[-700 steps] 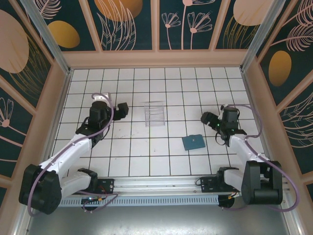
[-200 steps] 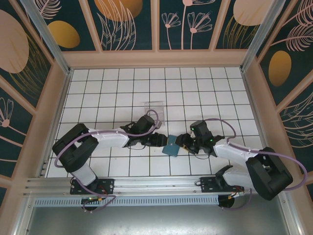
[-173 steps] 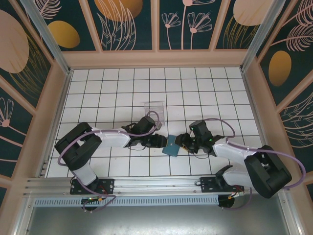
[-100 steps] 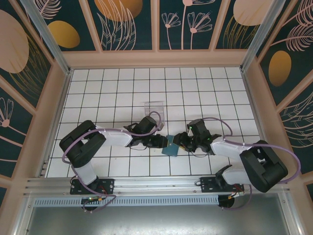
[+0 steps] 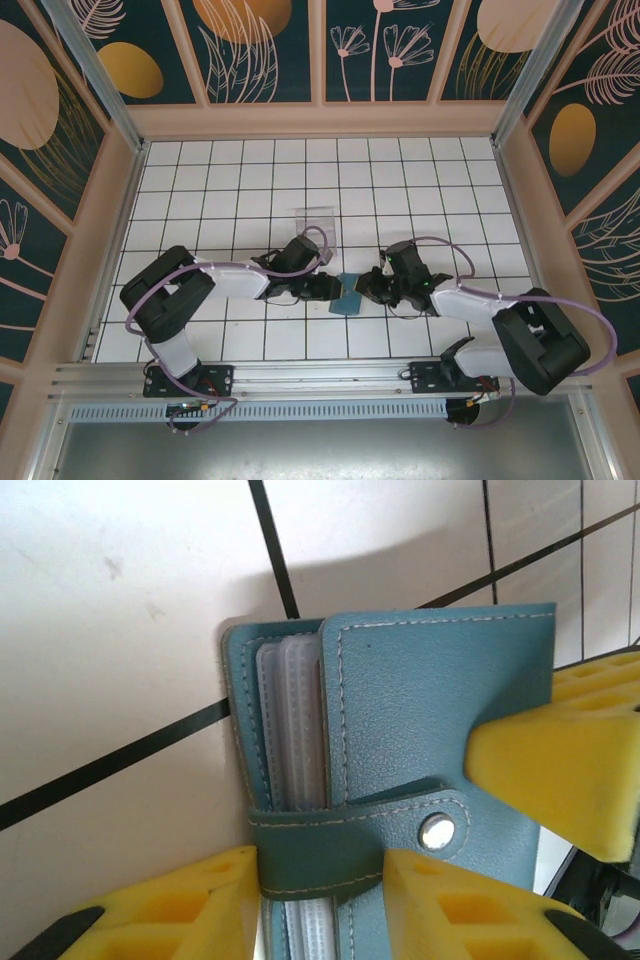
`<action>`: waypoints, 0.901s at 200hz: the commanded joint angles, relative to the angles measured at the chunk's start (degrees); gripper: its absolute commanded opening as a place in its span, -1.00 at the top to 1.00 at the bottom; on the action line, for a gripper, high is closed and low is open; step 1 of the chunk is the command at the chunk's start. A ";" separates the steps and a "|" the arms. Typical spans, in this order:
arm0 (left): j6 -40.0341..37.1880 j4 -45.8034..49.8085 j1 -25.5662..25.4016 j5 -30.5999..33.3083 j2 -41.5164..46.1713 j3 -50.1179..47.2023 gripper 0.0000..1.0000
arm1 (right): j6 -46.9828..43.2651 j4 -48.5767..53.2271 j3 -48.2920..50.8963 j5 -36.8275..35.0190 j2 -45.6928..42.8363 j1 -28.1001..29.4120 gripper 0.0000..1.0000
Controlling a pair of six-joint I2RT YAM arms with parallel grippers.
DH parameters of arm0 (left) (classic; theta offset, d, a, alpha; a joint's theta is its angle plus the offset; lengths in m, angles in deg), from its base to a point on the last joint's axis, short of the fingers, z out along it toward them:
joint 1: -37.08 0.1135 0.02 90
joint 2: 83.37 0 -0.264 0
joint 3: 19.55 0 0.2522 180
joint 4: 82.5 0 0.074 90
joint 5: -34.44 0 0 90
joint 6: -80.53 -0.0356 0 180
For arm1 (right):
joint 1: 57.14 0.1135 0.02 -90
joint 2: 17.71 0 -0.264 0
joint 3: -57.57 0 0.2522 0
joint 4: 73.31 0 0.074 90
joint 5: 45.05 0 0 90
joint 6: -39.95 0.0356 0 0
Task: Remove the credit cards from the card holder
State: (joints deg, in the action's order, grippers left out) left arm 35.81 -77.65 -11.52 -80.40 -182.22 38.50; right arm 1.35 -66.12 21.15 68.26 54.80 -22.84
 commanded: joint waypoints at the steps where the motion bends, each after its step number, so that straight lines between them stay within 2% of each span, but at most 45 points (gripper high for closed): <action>1: -1.26 -1.90 -0.69 0.98 6.33 1.80 0.25 | -1.41 1.03 -2.04 -1.86 -4.21 1.11 0.75; 36: -4.36 2.14 -0.71 6.59 16.93 4.20 0.14 | -4.47 5.42 -3.91 -5.88 -12.47 1.11 0.78; 67: -8.71 5.66 -0.62 5.31 23.33 8.82 0.00 | -9.44 6.18 -6.09 -8.78 -19.79 1.15 0.83; 126: -17.62 10.12 -0.62 5.70 32.52 16.39 -0.20 | -20.71 -0.24 -11.84 -8.28 -32.40 1.88 0.91; 144: -19.95 10.00 -0.65 5.31 34.91 17.56 -0.26 | -25.00 -3.09 -13.47 -5.94 -34.95 1.88 0.93; 153: -21.28 9.23 -0.67 4.00 35.99 17.59 -0.32 | -27.13 -4.33 -14.60 -3.91 -35.57 1.88 0.94; 157: -21.74 8.95 -0.68 3.28 36.38 17.51 -0.34 | -28.25 -4.87 -15.28 -2.64 -35.74 1.83 1.00; 180: -25.87 9.12 -0.62 0.30 37.91 17.59 -0.38 | -31.29 -6.00 -18.86 2.24 -35.27 1.99 1.00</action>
State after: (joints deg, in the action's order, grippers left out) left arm 16.23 -68.88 -12.00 -76.31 -145.89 54.76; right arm -23.20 -66.45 6.90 64.55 19.76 -21.39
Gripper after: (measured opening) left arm 0.687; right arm 0.084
